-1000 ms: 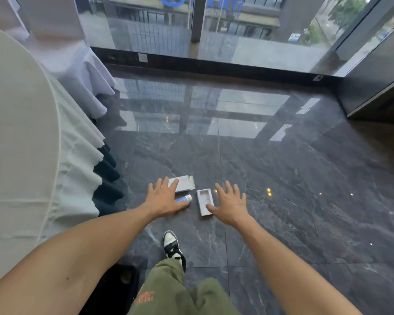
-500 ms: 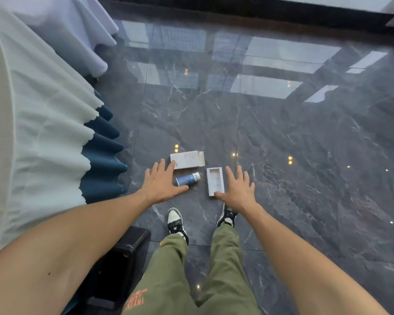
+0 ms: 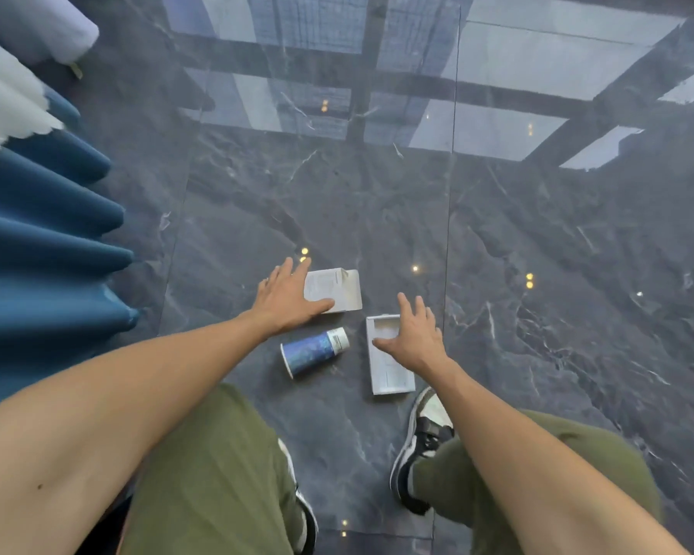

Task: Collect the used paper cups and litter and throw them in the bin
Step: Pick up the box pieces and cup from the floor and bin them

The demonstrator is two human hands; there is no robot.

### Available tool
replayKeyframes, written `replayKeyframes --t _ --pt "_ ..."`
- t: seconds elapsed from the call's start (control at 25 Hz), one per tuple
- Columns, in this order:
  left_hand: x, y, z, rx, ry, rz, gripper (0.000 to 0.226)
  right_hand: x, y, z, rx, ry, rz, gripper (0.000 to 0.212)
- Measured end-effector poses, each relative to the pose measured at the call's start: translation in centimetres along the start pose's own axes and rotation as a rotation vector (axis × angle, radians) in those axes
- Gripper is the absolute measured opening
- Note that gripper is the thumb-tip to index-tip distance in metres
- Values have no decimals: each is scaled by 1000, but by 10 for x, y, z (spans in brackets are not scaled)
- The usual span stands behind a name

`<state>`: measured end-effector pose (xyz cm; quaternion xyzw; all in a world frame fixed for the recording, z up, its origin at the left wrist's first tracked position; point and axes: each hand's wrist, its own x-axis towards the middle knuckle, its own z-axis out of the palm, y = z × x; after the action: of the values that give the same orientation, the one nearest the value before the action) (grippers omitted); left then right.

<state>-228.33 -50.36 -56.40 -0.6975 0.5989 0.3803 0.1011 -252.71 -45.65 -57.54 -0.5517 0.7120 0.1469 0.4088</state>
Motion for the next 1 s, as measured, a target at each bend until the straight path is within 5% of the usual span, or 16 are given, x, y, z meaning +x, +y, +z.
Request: replayKeyframes --t 0.32,0.56,0.72,1.0 --pt "152 -56 127 68 -35 83 101 133 56 120 75 71 179 101" --pt "182 -86 139 256 -1 106 100 150 79 152 55 209 315 35" --pt "182 -87 140 296 -11 67 93 142 87 161 75 162 344 26" --pt "161 -82 123 -43 30 19 73 130 75 110 340 418 325 20"
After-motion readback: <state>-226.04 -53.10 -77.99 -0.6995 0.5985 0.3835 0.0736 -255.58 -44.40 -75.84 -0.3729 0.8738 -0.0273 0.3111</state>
